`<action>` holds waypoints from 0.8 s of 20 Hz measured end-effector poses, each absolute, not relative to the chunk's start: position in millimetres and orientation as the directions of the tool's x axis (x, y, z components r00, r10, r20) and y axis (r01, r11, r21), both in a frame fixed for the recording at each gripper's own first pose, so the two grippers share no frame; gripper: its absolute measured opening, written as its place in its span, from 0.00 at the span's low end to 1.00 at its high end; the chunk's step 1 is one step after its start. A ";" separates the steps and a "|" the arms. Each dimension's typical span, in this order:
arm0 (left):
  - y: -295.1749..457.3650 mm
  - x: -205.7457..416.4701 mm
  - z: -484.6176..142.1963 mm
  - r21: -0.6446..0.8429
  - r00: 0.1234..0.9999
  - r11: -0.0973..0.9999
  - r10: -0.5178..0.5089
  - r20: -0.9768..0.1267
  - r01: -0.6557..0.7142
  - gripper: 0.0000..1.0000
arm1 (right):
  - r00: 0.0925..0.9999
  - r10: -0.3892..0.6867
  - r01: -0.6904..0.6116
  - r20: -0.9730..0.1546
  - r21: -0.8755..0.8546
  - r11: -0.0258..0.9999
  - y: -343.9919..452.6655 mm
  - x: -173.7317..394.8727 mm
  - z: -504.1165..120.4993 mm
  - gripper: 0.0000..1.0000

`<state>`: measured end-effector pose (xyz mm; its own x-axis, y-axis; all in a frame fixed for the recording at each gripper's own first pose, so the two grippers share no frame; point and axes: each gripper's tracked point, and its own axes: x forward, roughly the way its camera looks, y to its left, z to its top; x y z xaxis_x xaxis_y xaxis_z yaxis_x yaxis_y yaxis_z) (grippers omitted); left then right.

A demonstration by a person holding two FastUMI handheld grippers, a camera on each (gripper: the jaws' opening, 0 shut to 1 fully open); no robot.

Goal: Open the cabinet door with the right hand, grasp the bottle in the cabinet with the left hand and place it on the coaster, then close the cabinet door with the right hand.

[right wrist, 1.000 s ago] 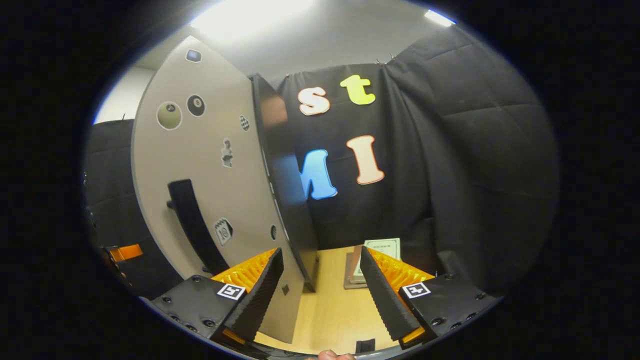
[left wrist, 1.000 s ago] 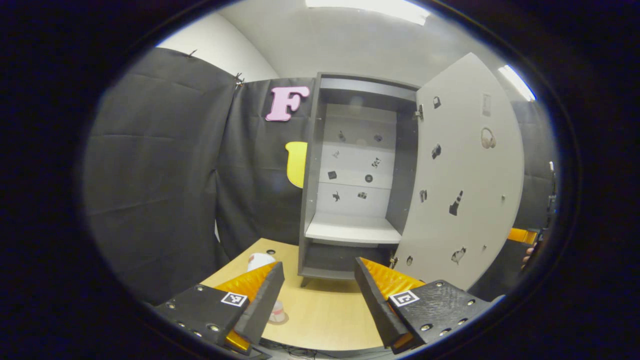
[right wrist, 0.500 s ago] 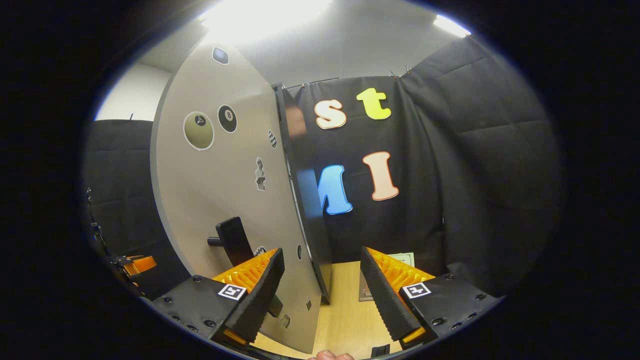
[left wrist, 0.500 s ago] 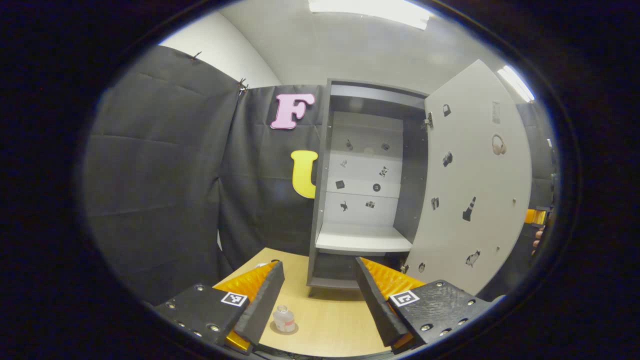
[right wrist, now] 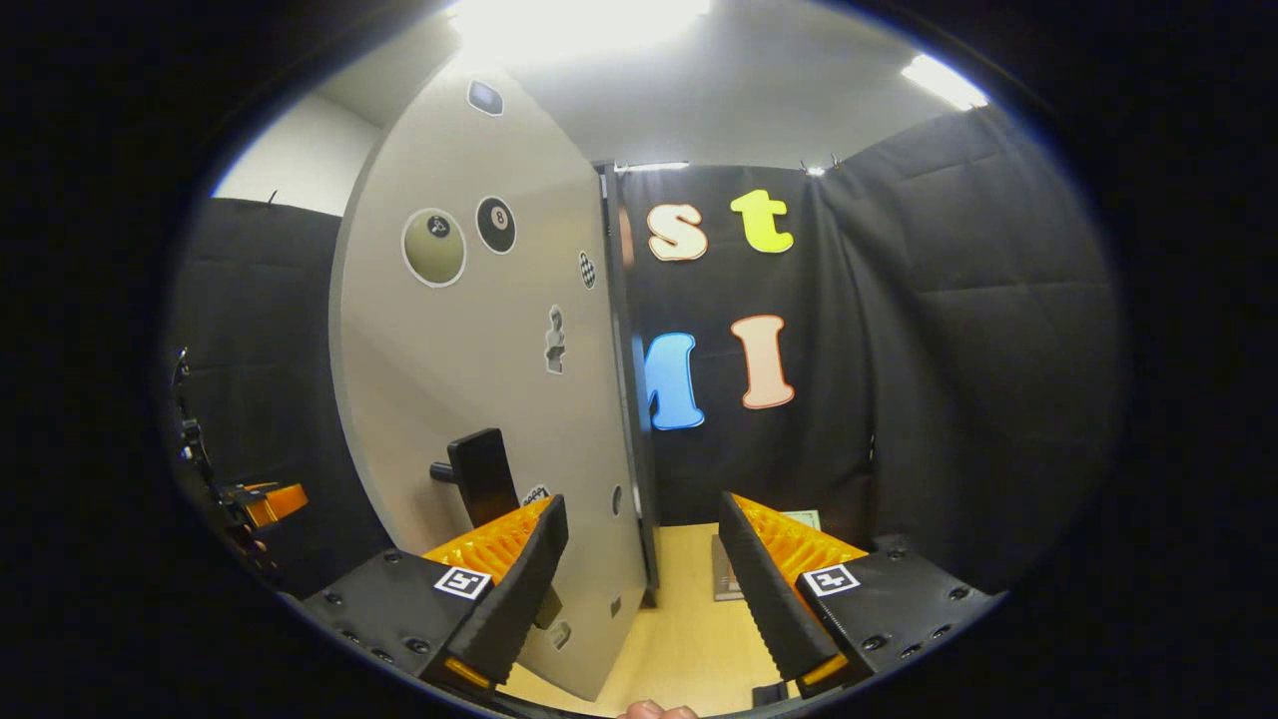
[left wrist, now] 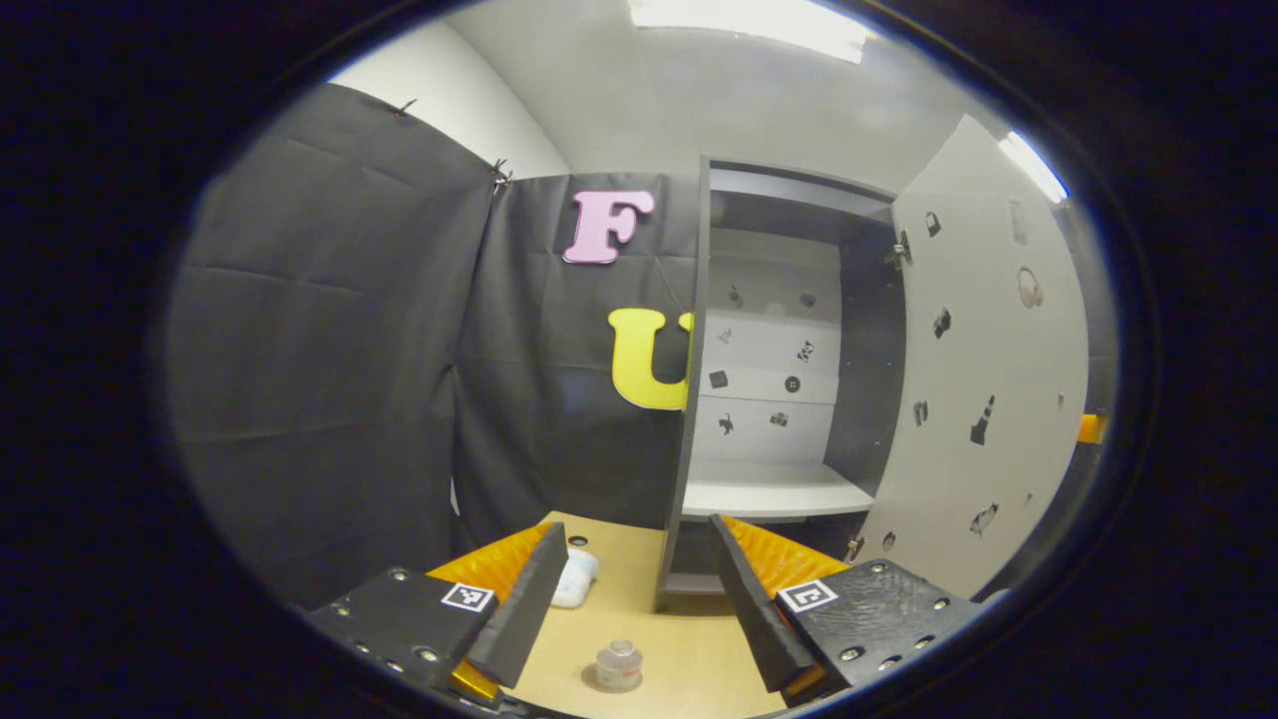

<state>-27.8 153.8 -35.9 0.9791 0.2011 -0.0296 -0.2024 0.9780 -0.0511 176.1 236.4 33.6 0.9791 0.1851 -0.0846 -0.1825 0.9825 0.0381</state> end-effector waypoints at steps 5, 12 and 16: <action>163.6 -25.2 -42.1 -0.023 0.985 0.986 0.163 -0.049 -0.165 0.86 | 0.962 0.250 -0.234 -0.107 0.142 0.962 287.0 179.3 21.2 0.98; 179.1 -21.7 -48.5 -0.043 0.989 0.990 0.134 -0.067 -0.137 0.86 | 0.953 0.281 -0.262 -0.113 0.161 0.952 345.5 194.8 13.7 0.97; 185.0 -19.6 -49.3 -0.050 0.991 0.992 0.110 -0.074 -0.114 0.87 | 0.944 0.314 -0.293 -0.105 0.180 0.939 389.0 208.0 10.6 0.98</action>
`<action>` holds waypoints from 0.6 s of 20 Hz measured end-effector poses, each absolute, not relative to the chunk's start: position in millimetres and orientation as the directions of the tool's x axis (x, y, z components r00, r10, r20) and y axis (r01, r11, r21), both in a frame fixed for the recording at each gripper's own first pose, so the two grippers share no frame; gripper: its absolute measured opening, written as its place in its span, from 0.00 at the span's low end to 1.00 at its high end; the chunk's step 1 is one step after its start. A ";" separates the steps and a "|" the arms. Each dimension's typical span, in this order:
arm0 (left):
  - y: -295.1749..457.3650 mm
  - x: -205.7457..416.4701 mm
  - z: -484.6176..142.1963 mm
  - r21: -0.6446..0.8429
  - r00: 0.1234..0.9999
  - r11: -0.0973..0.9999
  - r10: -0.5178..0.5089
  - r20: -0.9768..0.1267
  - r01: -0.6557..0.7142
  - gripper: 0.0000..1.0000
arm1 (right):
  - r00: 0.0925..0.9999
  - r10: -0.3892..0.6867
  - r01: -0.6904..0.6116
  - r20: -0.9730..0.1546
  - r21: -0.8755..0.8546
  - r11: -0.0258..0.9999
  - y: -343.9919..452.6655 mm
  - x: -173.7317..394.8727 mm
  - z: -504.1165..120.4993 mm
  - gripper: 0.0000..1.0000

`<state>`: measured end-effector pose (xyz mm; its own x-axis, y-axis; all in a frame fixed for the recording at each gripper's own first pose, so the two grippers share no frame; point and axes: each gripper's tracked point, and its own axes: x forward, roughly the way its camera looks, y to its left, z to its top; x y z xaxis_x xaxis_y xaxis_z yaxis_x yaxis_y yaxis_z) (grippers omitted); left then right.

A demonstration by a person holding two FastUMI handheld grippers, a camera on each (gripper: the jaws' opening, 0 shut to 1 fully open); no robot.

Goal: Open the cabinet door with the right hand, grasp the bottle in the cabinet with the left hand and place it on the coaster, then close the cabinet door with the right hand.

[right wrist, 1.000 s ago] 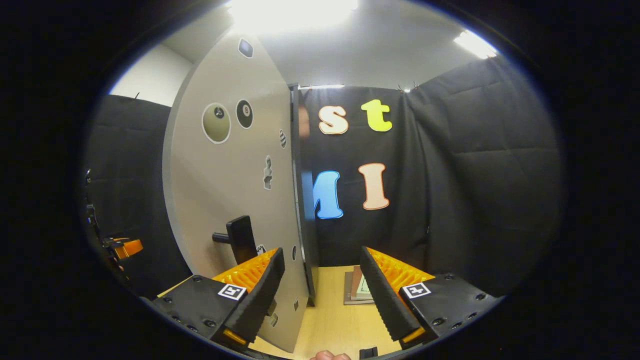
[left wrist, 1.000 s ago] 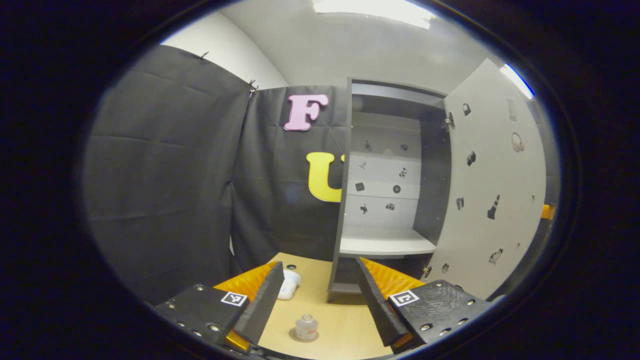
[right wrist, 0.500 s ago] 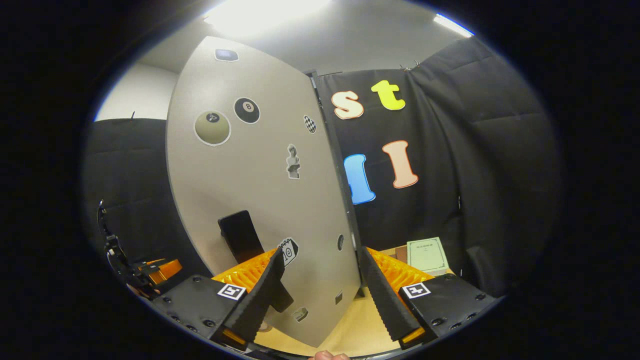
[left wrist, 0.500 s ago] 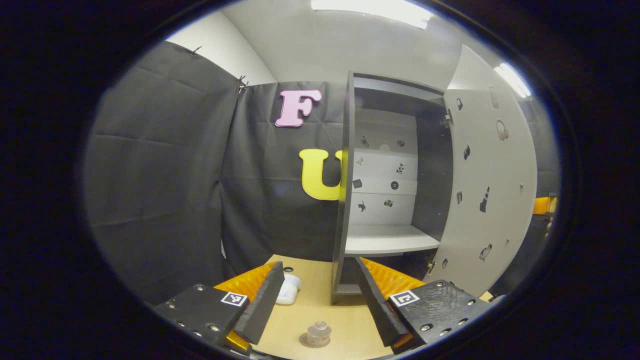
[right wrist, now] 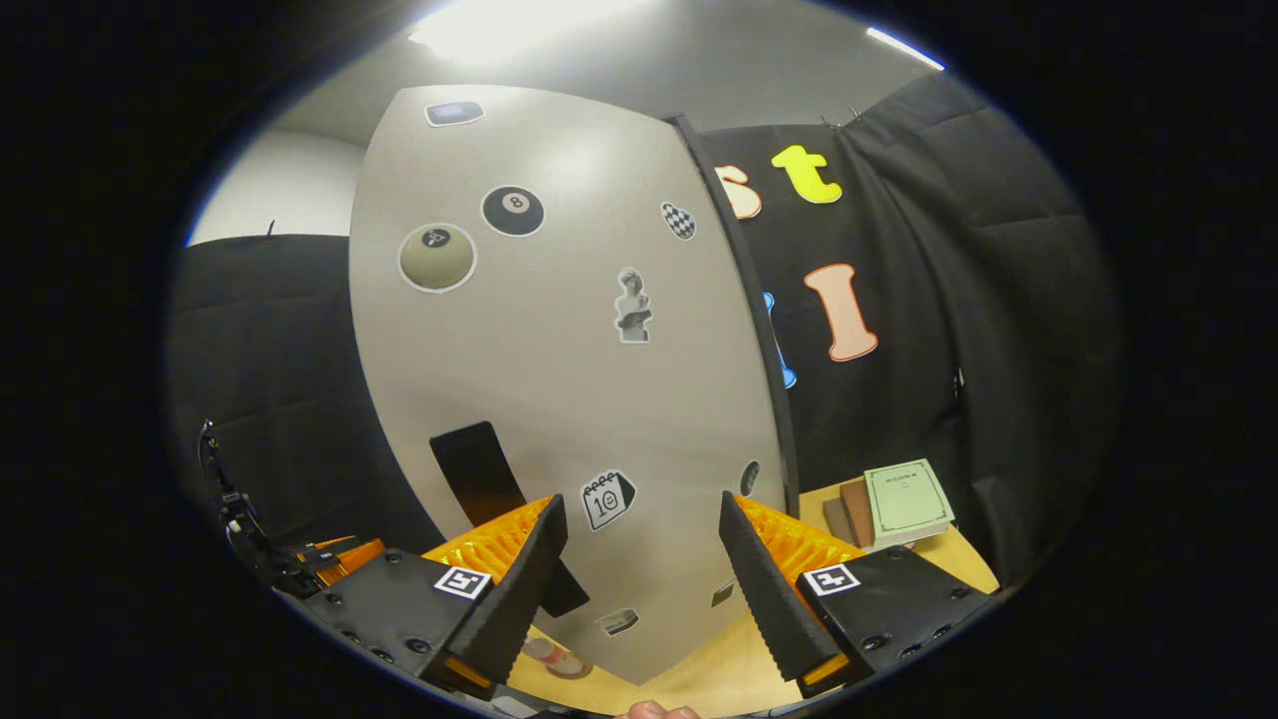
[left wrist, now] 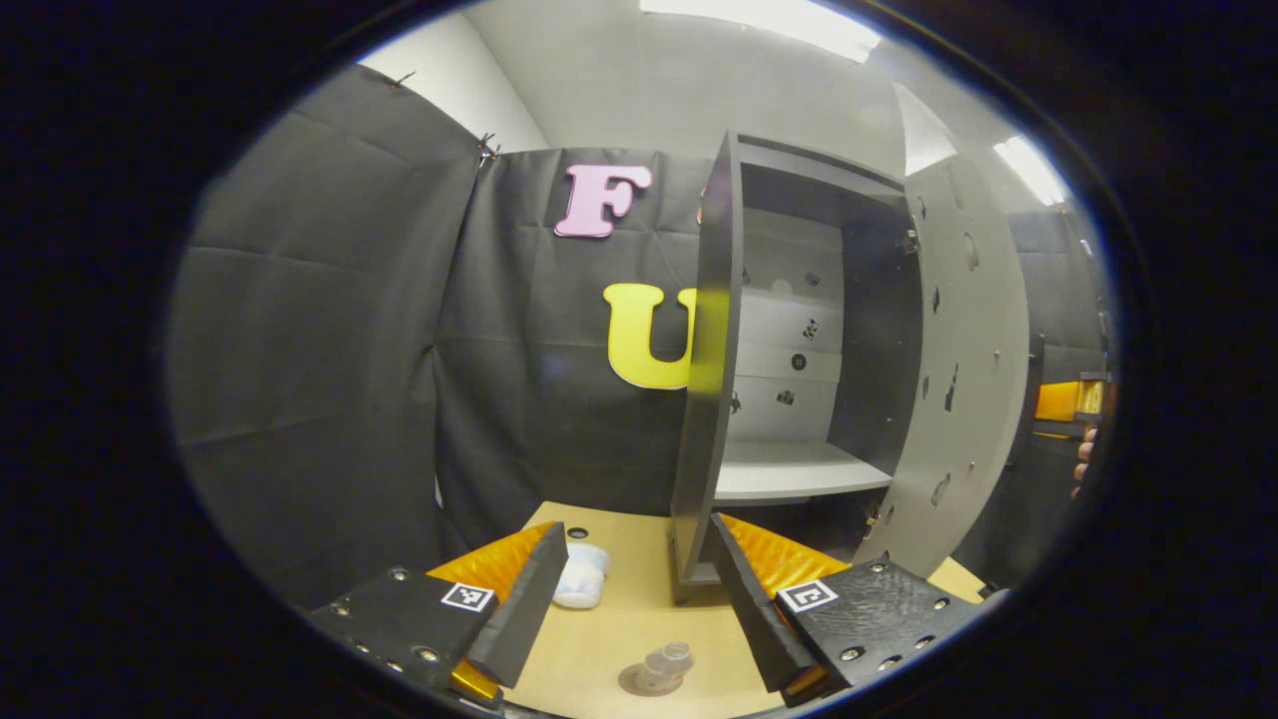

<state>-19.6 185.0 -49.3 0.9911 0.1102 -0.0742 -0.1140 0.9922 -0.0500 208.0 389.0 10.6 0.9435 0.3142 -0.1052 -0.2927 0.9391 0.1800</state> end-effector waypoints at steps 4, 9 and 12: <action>190.0 -21.4 -51.1 -0.056 0.991 0.991 0.115 -0.062 -0.118 0.88 | 0.919 0.377 -0.361 -0.116 0.142 0.922 429.8 208.0 10.6 0.98; 179.3 -20.4 -56.4 -0.159 0.992 0.982 0.093 -0.084 -0.105 0.87 | 0.931 0.351 -0.345 -0.100 0.067 0.936 418.4 207.4 16.2 0.98; 177.0 -22.4 -52.9 -0.155 0.994 0.984 0.079 -0.079 -0.090 0.88 | 0.946 0.312 -0.307 -0.082 0.070 0.949 395.5 210.0 16.6 0.98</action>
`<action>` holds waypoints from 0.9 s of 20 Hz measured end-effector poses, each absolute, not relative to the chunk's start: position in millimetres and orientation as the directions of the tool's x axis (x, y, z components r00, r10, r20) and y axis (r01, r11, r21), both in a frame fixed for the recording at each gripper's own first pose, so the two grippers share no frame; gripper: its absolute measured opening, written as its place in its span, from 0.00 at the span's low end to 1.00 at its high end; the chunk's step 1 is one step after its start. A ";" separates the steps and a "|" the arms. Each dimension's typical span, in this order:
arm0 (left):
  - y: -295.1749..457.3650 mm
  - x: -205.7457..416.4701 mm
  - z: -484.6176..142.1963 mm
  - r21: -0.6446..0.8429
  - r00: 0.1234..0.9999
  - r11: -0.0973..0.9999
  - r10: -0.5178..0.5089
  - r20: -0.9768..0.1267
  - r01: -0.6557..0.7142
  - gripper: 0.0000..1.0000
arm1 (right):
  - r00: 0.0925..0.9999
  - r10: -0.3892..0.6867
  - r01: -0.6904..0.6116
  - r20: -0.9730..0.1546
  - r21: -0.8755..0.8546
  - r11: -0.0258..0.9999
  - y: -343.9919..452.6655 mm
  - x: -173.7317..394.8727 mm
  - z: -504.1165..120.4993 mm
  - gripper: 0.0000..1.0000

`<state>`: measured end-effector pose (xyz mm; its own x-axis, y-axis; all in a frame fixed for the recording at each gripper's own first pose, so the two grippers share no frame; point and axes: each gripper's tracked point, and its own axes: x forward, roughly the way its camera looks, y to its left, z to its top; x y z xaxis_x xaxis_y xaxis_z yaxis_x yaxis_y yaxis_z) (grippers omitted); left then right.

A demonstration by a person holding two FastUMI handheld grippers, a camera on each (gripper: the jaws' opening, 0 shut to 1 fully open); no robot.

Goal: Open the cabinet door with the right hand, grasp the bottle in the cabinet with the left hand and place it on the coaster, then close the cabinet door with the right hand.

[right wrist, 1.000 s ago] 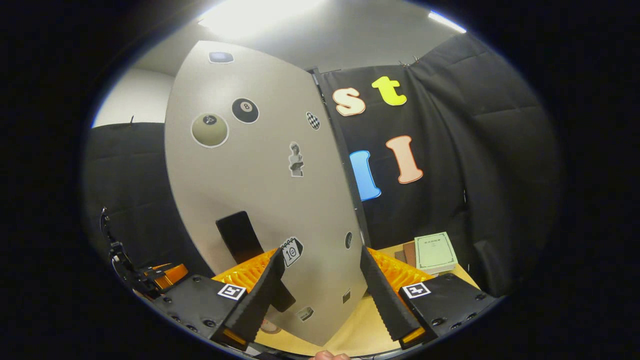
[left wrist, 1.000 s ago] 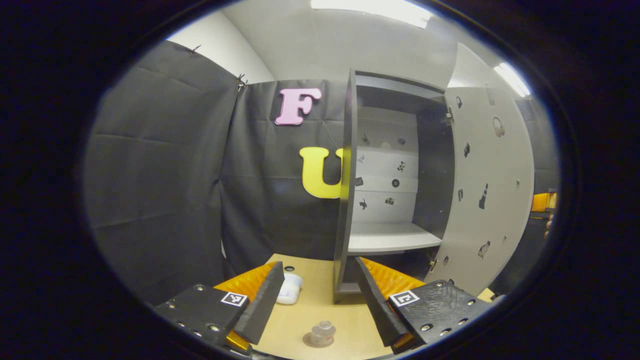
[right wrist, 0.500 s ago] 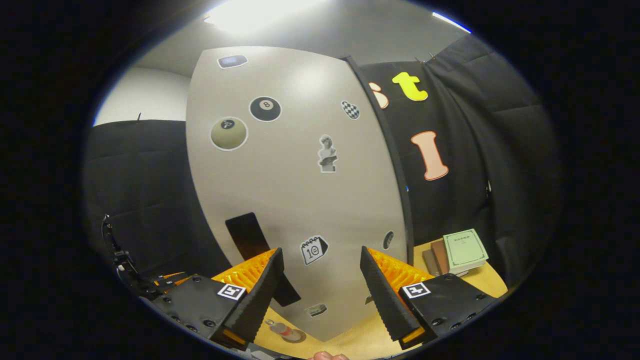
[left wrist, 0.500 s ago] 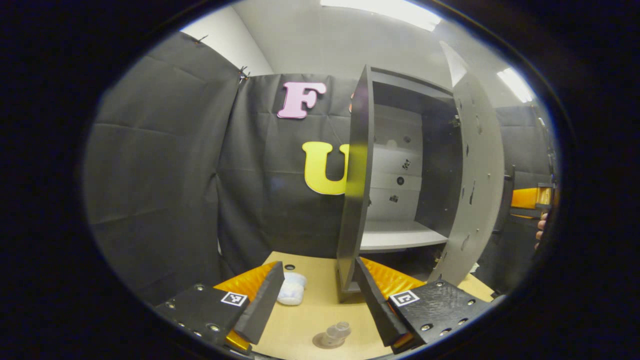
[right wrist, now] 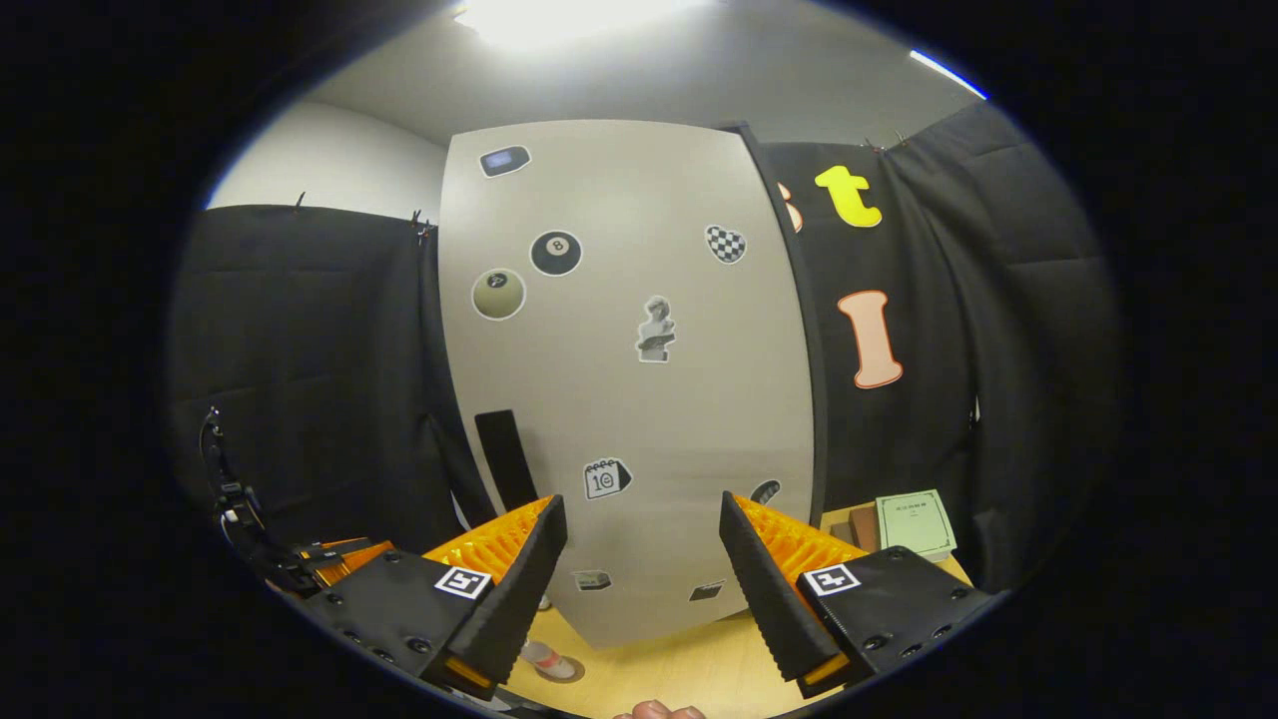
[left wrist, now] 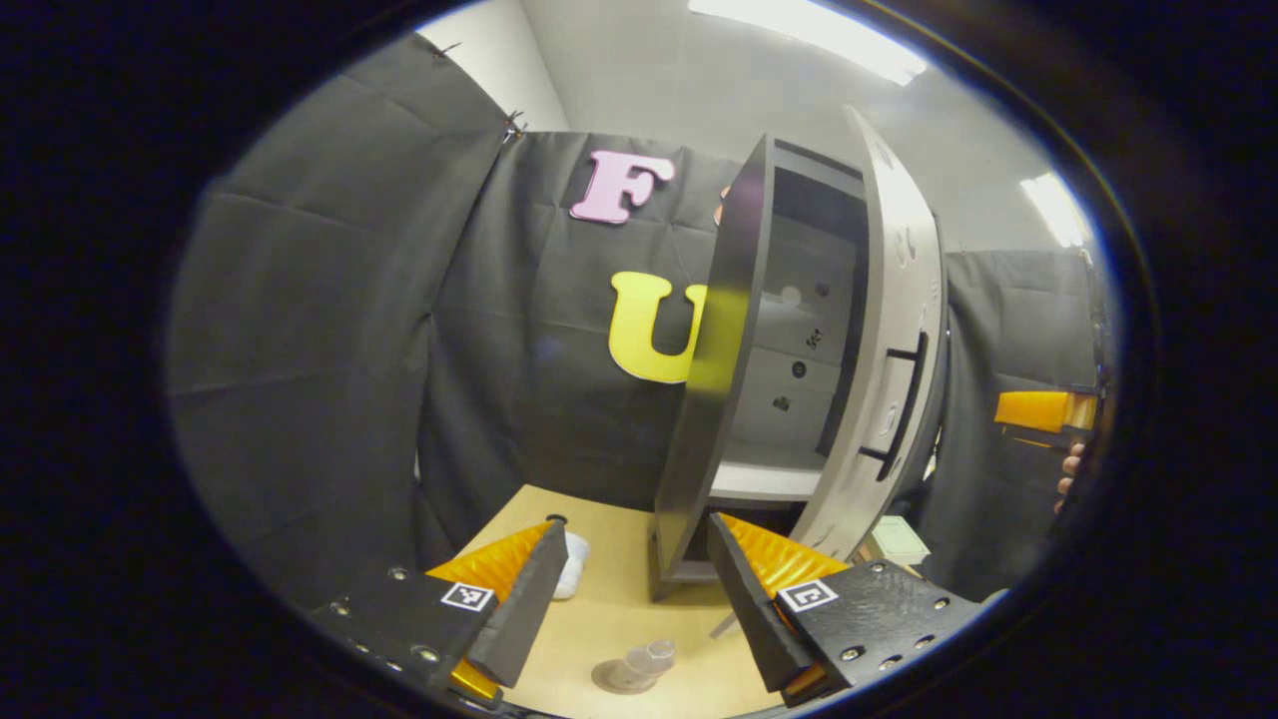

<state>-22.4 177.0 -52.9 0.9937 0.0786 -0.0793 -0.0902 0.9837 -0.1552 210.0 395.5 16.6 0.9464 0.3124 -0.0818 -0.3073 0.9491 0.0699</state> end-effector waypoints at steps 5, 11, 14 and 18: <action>165.5 -20.6 -36.5 -0.083 0.997 0.993 0.080 -0.008 -0.080 0.87 | 0.971 0.235 -0.231 -0.047 0.086 0.969 331.4 219.1 11.0 0.98; 140.6 -17.9 -16.0 -0.044 0.989 0.990 0.138 0.059 -0.136 0.85 | 0.979 0.198 -0.193 -0.053 0.087 0.977 257.9 236.3 5.3 0.97; 117.9 -14.2 -12.1 -0.056 0.991 0.993 0.111 0.071 -0.107 0.86 | 0.975 0.214 -0.210 -0.067 0.069 0.975 237.4 241.7 1.0 0.97; 107.9 -15.2 -14.5 -0.040 0.990 0.991 0.130 0.050 -0.129 0.87 | 0.970 0.222 -0.219 -0.097 0.037 0.975 213.1 244.7 -12.3 0.98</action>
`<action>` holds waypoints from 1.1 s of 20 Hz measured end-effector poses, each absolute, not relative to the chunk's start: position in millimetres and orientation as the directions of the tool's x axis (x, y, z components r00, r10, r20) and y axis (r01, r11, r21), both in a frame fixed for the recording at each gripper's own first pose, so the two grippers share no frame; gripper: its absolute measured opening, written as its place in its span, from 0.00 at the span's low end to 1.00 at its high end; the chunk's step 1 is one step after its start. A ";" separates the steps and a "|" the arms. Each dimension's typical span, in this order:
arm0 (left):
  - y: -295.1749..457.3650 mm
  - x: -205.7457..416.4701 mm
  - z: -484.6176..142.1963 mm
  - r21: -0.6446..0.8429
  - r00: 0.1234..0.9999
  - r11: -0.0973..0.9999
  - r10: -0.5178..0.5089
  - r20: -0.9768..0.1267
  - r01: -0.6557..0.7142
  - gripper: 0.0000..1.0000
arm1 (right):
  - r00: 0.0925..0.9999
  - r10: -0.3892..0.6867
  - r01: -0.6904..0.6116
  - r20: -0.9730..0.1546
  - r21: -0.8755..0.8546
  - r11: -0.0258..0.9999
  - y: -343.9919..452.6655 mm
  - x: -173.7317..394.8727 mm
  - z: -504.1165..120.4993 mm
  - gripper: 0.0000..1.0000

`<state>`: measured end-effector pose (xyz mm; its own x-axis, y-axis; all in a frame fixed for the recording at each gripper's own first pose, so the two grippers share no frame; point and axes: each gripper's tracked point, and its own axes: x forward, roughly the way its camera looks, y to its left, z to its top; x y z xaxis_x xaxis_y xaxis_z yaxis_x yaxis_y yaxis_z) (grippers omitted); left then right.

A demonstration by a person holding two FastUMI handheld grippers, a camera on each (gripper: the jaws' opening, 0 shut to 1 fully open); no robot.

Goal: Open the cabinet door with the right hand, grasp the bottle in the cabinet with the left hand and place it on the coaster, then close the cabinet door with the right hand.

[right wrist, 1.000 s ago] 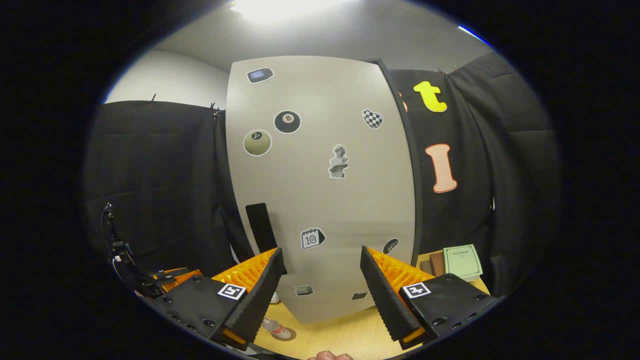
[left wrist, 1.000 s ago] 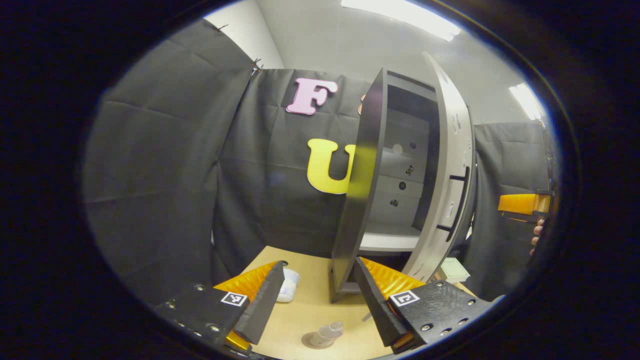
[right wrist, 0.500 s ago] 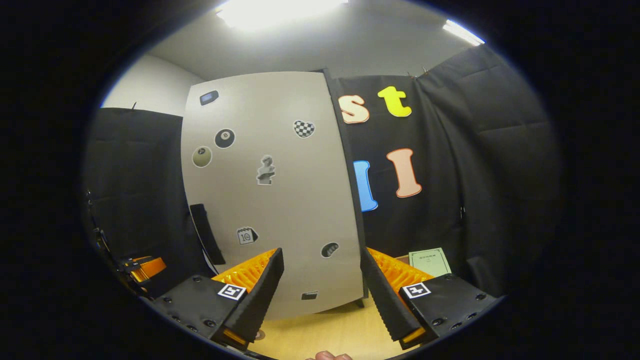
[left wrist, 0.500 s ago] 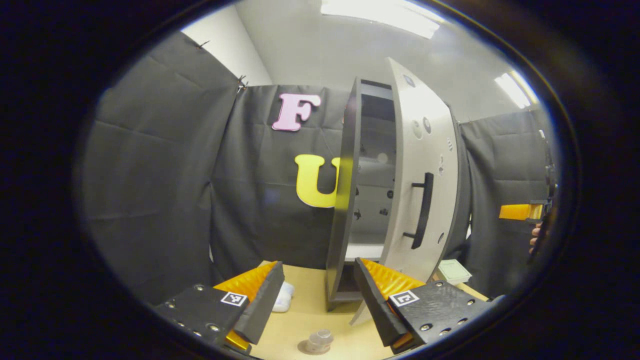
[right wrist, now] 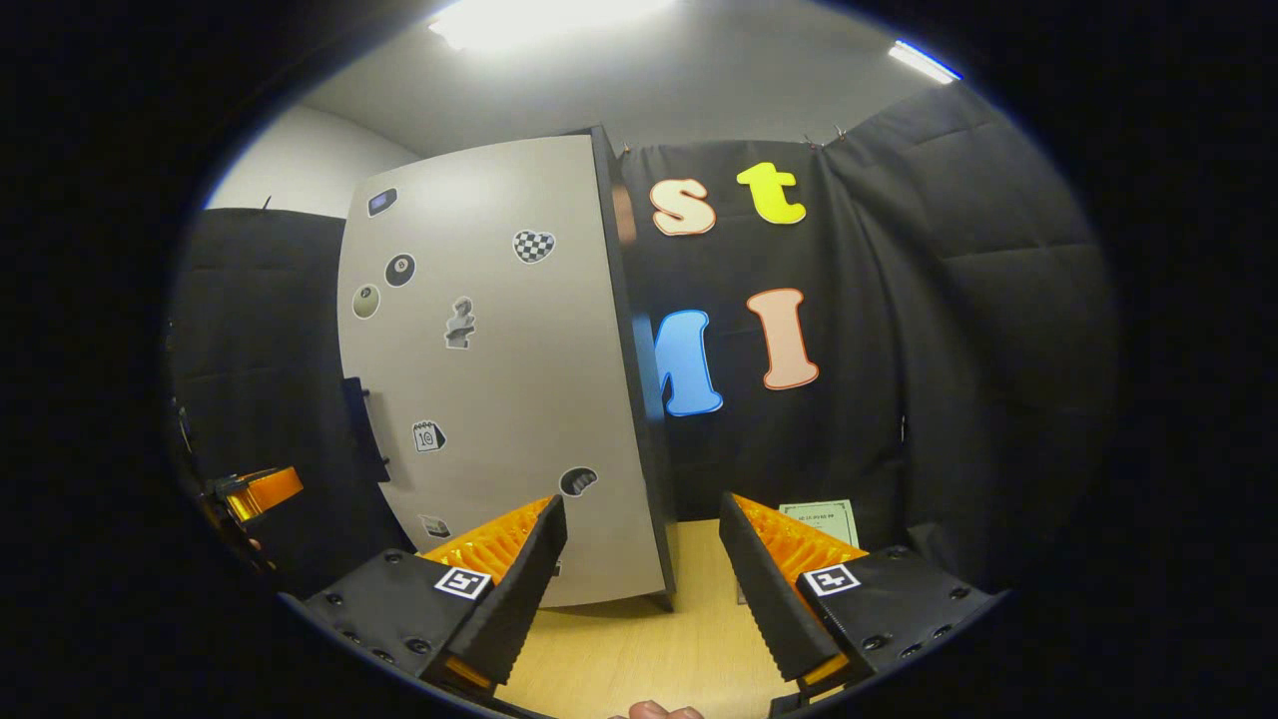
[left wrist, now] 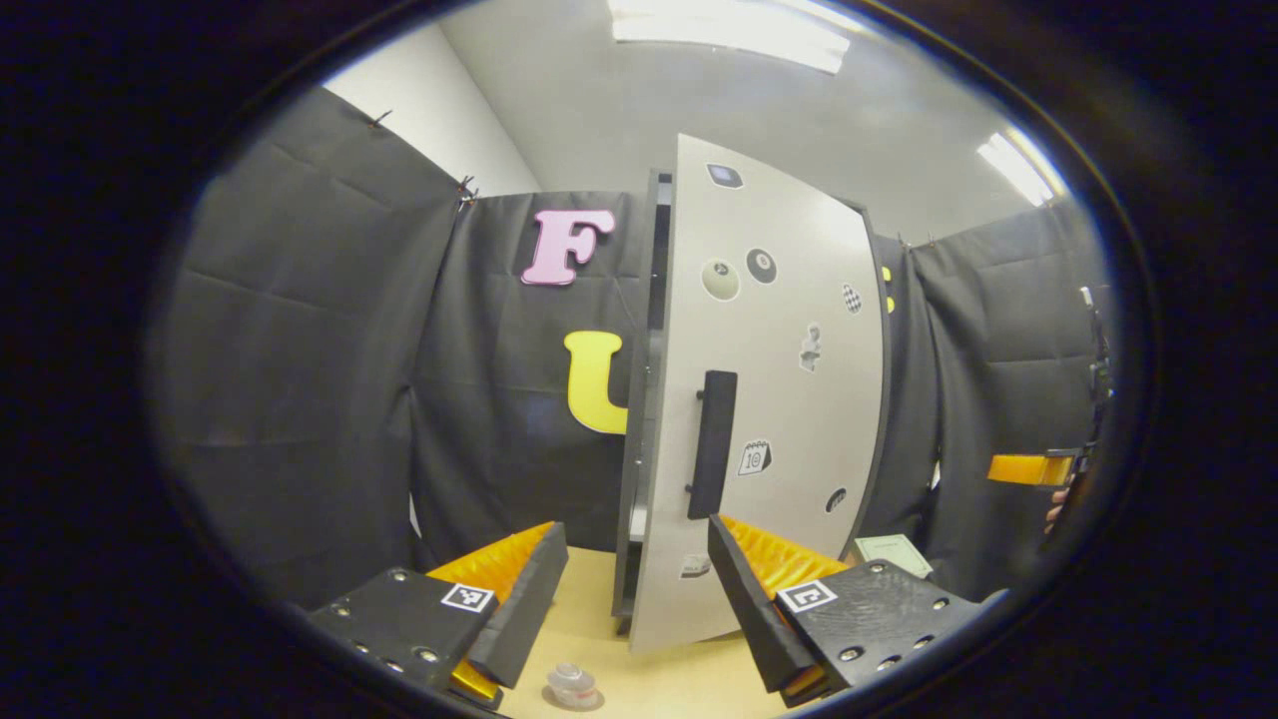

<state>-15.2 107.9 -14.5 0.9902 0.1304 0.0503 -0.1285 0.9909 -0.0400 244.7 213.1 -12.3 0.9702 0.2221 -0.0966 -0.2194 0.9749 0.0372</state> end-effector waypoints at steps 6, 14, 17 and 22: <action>83.2 -10.8 -17.2 -0.048 0.994 0.994 0.096 0.054 -0.093 0.85 | 0.972 0.178 -0.187 -0.152 -0.052 0.981 180.3 261.7 -33.1 0.98; 66.5 -11.8 -6.9 -0.095 0.995 0.995 0.040 0.094 -0.031 0.86 | 0.978 0.176 -0.181 -0.112 -0.035 0.983 176.9 256.6 -21.6 0.97; 73.1 -13.5 -3.4 -0.084 0.993 0.996 0.051 0.102 -0.043 0.89 | 0.979 0.177 -0.181 -0.099 -0.030 0.983 182.1 254.1 -15.9 0.98; 81.2 -14.3 -6.3 -0.049 0.996 0.998 0.033 0.085 -0.029 0.86 | 0.981 0.157 -0.161 -0.115 -0.033 0.986 195.9 253.4 -15.0 0.98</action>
